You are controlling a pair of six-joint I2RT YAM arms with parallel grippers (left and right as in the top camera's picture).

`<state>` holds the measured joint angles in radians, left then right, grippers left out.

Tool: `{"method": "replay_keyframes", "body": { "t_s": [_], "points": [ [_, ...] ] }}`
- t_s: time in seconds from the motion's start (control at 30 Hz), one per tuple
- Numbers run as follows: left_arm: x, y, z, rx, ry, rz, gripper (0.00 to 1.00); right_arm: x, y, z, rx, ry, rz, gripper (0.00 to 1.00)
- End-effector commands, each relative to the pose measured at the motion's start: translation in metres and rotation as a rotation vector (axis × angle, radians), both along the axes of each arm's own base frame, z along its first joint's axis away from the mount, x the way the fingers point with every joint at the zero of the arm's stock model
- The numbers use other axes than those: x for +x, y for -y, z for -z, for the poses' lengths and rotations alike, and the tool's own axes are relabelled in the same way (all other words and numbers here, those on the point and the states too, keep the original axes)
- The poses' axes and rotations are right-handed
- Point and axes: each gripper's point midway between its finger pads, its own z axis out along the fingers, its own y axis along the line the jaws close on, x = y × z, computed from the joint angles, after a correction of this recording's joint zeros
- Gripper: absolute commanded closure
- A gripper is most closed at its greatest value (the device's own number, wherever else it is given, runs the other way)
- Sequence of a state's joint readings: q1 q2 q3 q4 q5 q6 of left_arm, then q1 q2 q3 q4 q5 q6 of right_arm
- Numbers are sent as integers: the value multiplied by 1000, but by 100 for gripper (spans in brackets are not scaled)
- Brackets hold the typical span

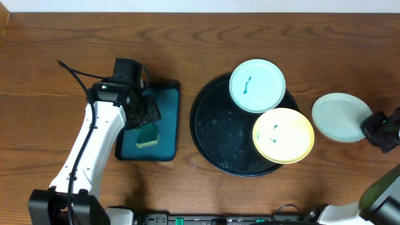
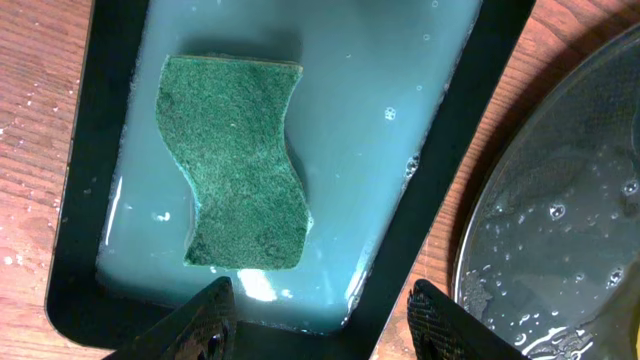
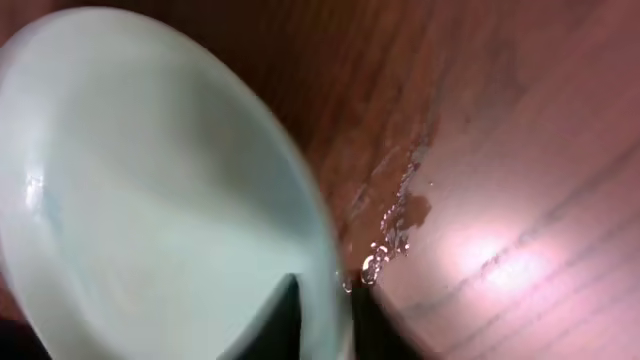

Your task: Clean dirty plates on tray and stack at the side

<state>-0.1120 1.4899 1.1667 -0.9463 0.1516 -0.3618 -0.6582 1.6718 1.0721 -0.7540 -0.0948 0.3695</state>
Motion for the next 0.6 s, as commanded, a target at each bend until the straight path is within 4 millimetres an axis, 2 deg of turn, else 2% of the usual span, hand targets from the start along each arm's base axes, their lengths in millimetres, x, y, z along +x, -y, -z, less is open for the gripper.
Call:
{"method": "replay_keyframes", "body": {
  "t_s": [0.0,0.13,0.23,0.3,0.37,0.47,0.57],
  "points": [
    [-3,-1,-4,-1,10,6,44,17,-11,-10,50,87,-52,65],
    [-2,-1,-4,-1,10,6,43,34,-35,-38,49,186,-177,61],
    [-3,-1,-4,-1,10,6,43,42,-72,-64,34,238,-326,60],
    [-3,-1,-4,-1,10,6,43,39,-97,-72,22,222,-413,60],
    [-3,-1,-4,-1,10,6,43,30,-120,-71,-3,153,-481,60],
    [-3,-1,-4,-1,10,6,39,17,-145,-55,-69,22,-565,61],
    [-3,-1,-4,-1,10,6,39,3,-147,-34,-176,-93,-540,59]
  ]
}}
